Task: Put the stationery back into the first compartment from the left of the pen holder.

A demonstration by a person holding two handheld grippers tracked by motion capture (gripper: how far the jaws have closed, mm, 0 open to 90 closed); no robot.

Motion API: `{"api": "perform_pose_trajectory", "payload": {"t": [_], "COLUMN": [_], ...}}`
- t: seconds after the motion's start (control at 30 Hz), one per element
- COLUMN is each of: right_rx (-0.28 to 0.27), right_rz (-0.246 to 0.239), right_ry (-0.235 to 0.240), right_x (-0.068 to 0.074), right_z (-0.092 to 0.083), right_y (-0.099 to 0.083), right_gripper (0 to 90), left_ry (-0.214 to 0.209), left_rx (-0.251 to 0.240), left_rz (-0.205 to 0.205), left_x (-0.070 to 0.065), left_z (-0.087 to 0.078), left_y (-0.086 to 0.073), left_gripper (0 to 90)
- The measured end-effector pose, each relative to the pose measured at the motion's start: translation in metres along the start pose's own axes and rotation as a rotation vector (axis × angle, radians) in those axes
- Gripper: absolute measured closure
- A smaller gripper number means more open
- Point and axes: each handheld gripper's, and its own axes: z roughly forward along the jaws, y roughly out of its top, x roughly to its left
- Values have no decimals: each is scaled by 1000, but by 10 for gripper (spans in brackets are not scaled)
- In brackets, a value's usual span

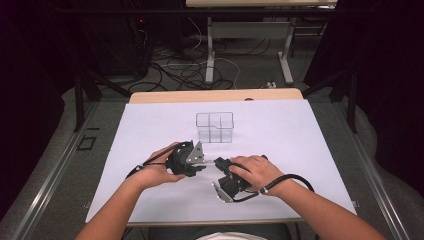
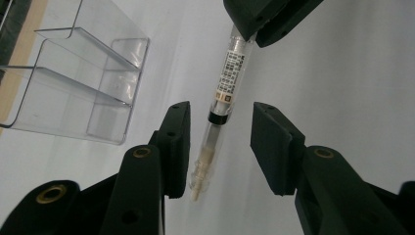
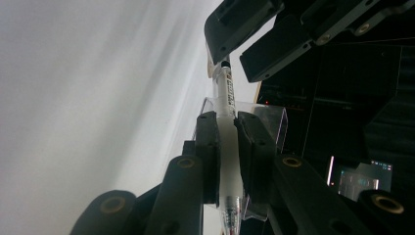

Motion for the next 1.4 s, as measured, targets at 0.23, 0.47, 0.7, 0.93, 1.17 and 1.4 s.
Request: {"api": "perform_pose_trajectory", "payload": {"t": [0.23,0.47,0.7,0.93,1.17,1.4], "right_rx": [-25,-25,-19,-22,-24,-33], "right_rz": [-15,-26,-14,39,57,117], "right_ry": [-14,-19,-11,-18,-43,-55], "right_x": [0,-1,1,0,-6,-4], "right_z": [0,1,1,2,-3,-6], "right_y": [5,5,6,3,1,-7], "right_gripper": [803,803,801,766,669,542], "left_ry": [-10,-23,-16,-8,-2,27], "left_rx": [34,58,78,70,92,40], "left_rz": [50,69,122,128,78,-47], "left_x": [0,0,-2,-2,6,19], "left_z": [2,3,4,5,8,5], "left_y": [8,13,14,14,10,5], "left_gripper": [643,742,778,792,792,791]}}
